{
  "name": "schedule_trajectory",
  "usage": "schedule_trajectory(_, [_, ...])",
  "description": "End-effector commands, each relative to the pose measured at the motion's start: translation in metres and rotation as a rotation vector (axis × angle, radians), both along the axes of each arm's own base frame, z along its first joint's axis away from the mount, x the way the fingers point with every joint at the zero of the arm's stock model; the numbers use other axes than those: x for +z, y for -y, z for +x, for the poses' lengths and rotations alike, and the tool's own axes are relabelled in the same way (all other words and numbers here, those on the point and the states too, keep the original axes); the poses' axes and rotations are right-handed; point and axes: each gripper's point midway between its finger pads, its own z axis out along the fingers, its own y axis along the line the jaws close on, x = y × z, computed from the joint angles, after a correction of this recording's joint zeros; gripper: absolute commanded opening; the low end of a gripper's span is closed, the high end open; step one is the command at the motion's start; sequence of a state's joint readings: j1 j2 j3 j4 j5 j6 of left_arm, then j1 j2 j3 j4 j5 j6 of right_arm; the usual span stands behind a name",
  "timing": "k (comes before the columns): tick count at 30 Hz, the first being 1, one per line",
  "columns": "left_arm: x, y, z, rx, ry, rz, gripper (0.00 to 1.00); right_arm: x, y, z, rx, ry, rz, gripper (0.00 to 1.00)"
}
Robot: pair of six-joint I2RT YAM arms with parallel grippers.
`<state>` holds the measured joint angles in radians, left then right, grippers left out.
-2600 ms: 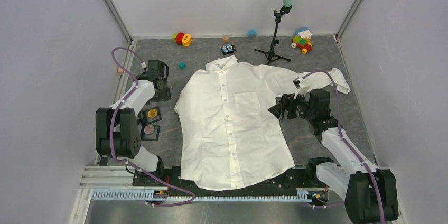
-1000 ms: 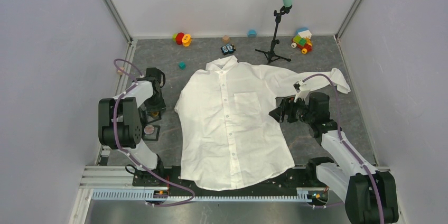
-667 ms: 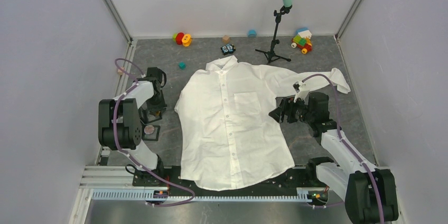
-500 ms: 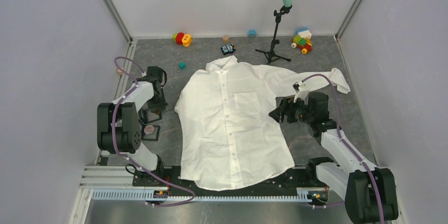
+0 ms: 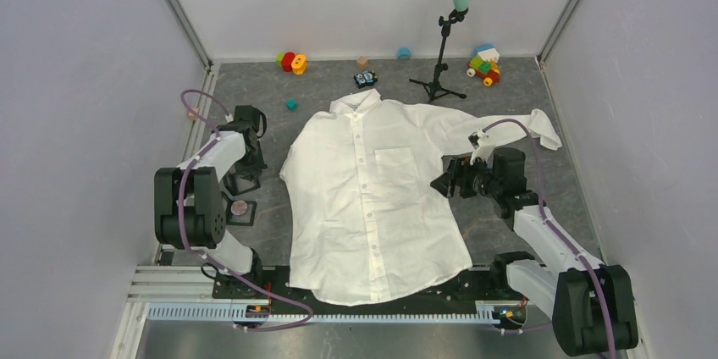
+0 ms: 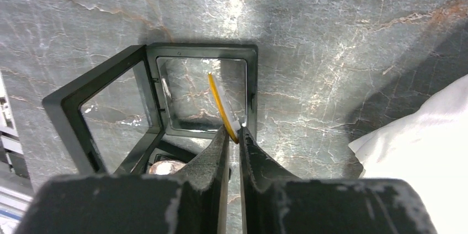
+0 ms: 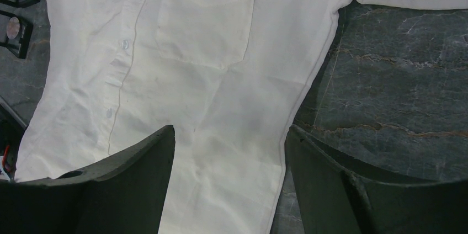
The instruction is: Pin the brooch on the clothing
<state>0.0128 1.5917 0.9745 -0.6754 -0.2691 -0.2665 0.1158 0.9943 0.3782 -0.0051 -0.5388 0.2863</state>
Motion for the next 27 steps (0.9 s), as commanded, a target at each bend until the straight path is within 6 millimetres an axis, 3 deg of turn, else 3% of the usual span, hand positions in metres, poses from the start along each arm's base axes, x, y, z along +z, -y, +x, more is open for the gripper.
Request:
schedule_trajectory(1, [0.018,-0.01,0.006,-0.013,0.06,0.059,0.12,-0.001,0.001,0.003,0.001,0.02,-0.009,0.79])
schedule_trajectory(8, [0.03,-0.001,0.008,-0.058,0.098,0.096,0.02,0.001,-0.001,0.001,0.014,0.02,0.001,0.79])
schedule_trajectory(11, [0.043,0.007,0.01,-0.102,0.145,0.101,0.02,0.005,-0.004,-0.002,0.036,0.038,0.008,0.8])
schedule_trajectory(14, [0.065,0.027,0.014,-0.181,0.23,0.086,0.02,0.021,-0.009,-0.003,0.083,0.099,0.018,0.81])
schedule_trajectory(20, [0.119,0.094,0.006,-0.377,0.46,-0.234,0.02,0.067,-0.02,-0.012,0.203,0.247,0.026,0.87])
schedule_trajectory(24, [0.142,0.148,-0.025,-0.595,0.516,-0.495,0.02,0.097,-0.044,-0.029,0.343,0.33,0.097,0.89])
schedule_trajectory(27, [0.158,0.197,-0.061,-0.787,0.537,-0.735,0.02,0.117,-0.065,-0.046,0.454,0.374,0.185,0.9])
